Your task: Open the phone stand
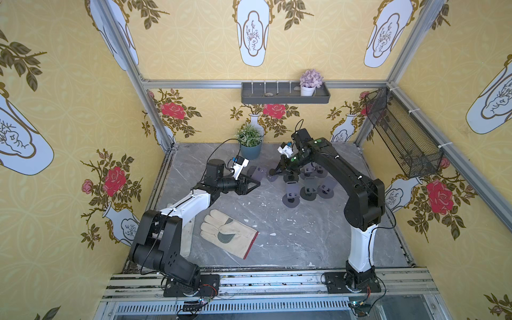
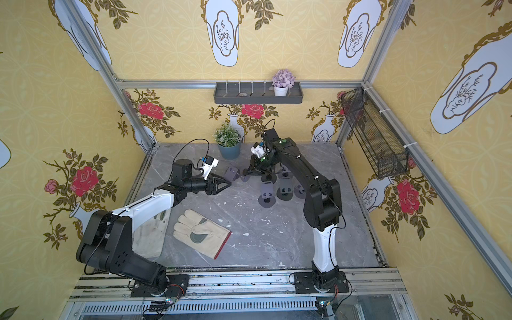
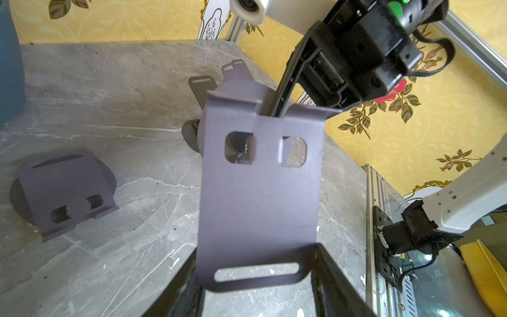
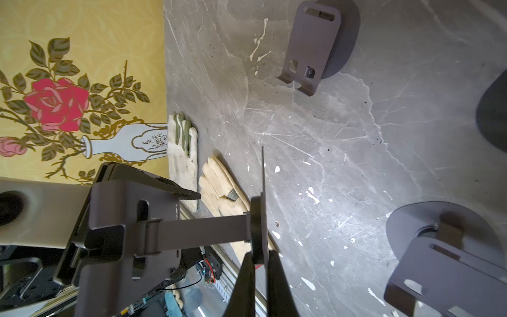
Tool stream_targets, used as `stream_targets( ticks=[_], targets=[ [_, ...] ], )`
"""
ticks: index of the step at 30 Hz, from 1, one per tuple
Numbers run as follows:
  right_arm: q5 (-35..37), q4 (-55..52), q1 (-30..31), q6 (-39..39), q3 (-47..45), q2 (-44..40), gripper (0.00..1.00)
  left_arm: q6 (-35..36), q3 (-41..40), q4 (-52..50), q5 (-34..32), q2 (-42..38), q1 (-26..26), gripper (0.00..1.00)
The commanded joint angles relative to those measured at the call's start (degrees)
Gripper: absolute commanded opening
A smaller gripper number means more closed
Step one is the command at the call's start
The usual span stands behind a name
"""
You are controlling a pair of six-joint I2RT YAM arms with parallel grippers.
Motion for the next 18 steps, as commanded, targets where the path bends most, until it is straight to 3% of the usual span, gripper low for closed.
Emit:
stream_targets(
  ticks=[1, 10, 18],
  targets=[
    [23.2, -0.3, 0.1, 0.6, 1.1, -0.8, 0.0, 2.2, -0.5, -4.4, -1.2, -0.2, 0.4, 0.44],
    [34.7, -0.1, 3.8, -0.3, 3.2, -2.0, 0.0, 2.5, -0.5, -4.8, -1.2, 0.0, 0.4, 0.44],
    [37.0, 0.8, 5.0, -2.0, 3.2, -3.3, 0.0, 2.5, -0.4, -4.7, -1.0, 0.4, 0.4, 0.45]
  ],
)
